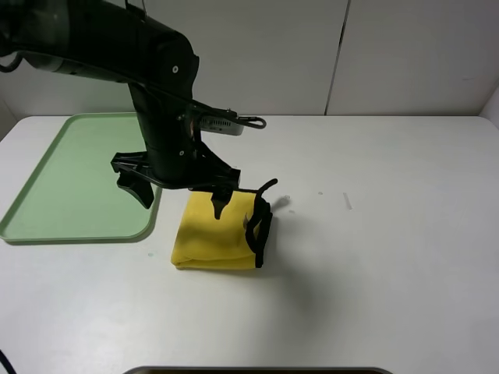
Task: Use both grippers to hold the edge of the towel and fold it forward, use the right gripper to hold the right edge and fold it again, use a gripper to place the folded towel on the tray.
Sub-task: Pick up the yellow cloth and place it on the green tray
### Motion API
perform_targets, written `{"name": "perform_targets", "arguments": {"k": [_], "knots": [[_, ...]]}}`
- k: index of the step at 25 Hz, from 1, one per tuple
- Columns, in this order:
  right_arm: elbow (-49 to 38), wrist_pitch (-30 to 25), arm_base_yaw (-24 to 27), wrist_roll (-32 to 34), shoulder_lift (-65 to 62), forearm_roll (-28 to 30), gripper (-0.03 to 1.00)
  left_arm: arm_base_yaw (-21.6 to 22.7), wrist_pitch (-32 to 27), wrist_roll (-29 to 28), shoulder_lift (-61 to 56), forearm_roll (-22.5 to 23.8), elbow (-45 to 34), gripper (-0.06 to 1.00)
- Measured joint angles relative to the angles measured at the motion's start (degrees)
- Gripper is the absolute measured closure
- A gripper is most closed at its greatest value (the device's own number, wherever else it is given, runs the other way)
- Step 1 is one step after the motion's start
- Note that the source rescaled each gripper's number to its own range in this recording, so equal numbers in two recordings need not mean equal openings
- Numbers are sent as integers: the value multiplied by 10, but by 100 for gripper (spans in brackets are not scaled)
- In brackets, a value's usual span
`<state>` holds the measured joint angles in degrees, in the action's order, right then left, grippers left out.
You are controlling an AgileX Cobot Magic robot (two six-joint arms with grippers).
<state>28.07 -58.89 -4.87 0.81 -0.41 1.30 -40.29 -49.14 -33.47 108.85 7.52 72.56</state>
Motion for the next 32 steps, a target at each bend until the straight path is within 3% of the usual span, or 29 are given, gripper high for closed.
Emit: {"name": "perform_targets", "arguments": {"k": [11,20,32], "knots": [[0,0,0,0,0,0,-3,37,173,28,0,-55,-84,-5],[0,0,0,0,0,0,-3,45,229,35,21,-68,-100,-5],[0,0,0,0,0,0,-3,47,282,80,75,-120,-100,-5]]}}
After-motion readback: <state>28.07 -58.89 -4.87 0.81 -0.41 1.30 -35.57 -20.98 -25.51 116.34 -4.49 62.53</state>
